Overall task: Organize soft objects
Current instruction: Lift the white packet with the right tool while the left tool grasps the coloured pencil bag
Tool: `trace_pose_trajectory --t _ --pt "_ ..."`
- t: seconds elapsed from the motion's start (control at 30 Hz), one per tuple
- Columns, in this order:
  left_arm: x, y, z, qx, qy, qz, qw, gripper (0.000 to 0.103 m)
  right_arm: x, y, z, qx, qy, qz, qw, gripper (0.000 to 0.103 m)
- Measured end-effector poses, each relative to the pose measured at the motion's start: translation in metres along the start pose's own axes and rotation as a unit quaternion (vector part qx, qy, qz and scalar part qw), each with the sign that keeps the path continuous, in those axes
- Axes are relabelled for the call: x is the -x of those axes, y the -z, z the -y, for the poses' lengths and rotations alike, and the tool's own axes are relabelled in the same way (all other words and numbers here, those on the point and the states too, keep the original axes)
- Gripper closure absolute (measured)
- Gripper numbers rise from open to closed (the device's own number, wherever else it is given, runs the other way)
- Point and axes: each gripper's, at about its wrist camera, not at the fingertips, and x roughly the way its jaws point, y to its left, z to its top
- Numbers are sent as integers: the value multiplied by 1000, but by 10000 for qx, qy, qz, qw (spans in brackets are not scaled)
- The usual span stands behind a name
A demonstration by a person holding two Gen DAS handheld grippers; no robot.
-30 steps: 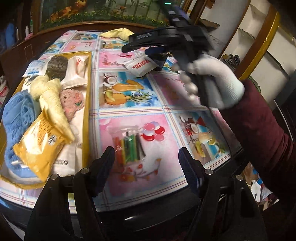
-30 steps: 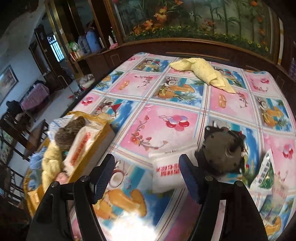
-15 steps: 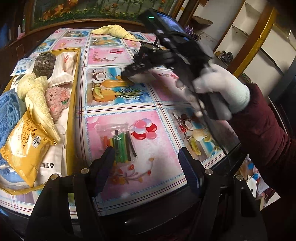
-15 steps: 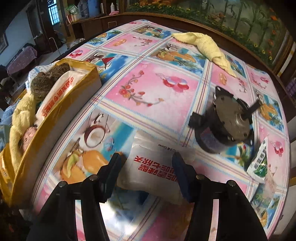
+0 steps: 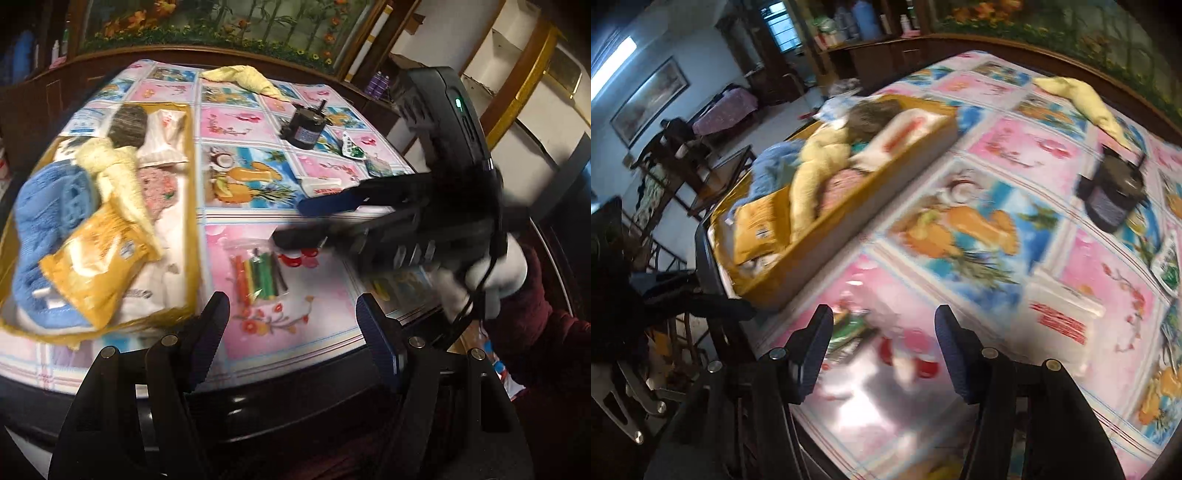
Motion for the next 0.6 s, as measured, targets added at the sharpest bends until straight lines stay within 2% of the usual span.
trace_pose_trajectory --t 0.03,0.07,0.13,0.2,0.27,0.43,0.53,0.6 --pt "2 2 -1 15 -58 -34 10000 32 -7 -1 -17 252 54 15 9997 58" --pt "5 4 -2 28 -116 -33 9999 32 -14 -3 -30 377 61 32 9993 63" --pt "8 9 -4 73 -162 -55 9998 32 -28 -8 -42 459 29 -94 9989 63" --pt "8 12 -3 33 -178 -99 9998 32 -39 -6 -46 528 168 -230 9982 64" --pt "6 15 -1 -7 -118 -121 9999 32 -44 0 -35 426 421 -361 9976 65" --pt "-4 7 6 32 162 -108 9998 32 -22 14 5 5 763 -321 9966 65" --pt "-19 1 15 -28 166 -217 9996 32 21 24 37 -612 160 231 9977 62" --pt "-30 -4 20 -30 151 -317 9994 32 47 32 60 -1017 144 558 9931 55"
